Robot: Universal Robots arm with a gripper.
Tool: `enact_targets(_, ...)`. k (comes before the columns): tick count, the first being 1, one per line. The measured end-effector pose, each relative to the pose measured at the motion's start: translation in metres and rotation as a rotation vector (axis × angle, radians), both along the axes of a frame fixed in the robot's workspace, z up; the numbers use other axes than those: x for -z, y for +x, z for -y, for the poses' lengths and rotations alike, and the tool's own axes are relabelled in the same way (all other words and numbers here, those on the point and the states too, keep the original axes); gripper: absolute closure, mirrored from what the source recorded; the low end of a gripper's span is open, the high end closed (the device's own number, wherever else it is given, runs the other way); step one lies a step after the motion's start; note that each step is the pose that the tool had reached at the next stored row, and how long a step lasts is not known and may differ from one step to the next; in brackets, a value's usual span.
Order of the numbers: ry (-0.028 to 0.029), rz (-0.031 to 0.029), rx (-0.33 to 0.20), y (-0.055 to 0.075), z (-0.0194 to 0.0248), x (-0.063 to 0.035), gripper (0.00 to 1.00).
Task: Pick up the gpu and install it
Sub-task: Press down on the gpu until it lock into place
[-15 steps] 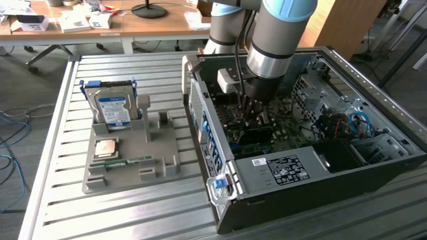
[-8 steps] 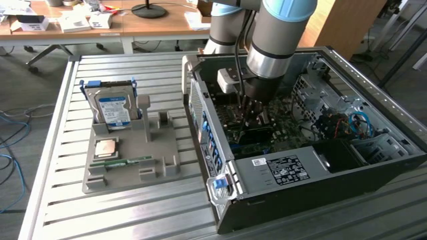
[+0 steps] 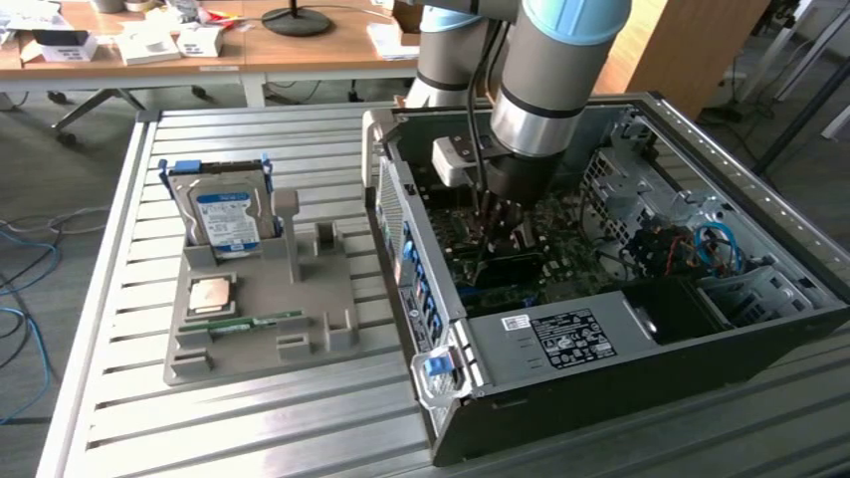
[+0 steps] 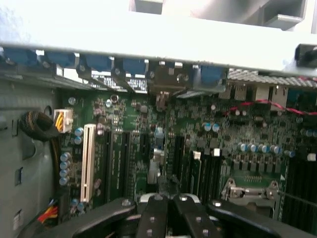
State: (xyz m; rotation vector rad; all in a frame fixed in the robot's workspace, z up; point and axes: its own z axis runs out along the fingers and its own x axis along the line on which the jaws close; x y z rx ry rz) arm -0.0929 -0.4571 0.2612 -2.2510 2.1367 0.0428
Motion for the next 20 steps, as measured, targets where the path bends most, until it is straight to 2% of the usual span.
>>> enact_targets(20,0.0005,0.0001,0.000,0.0002,-0.0002,-0.0008,0.89)
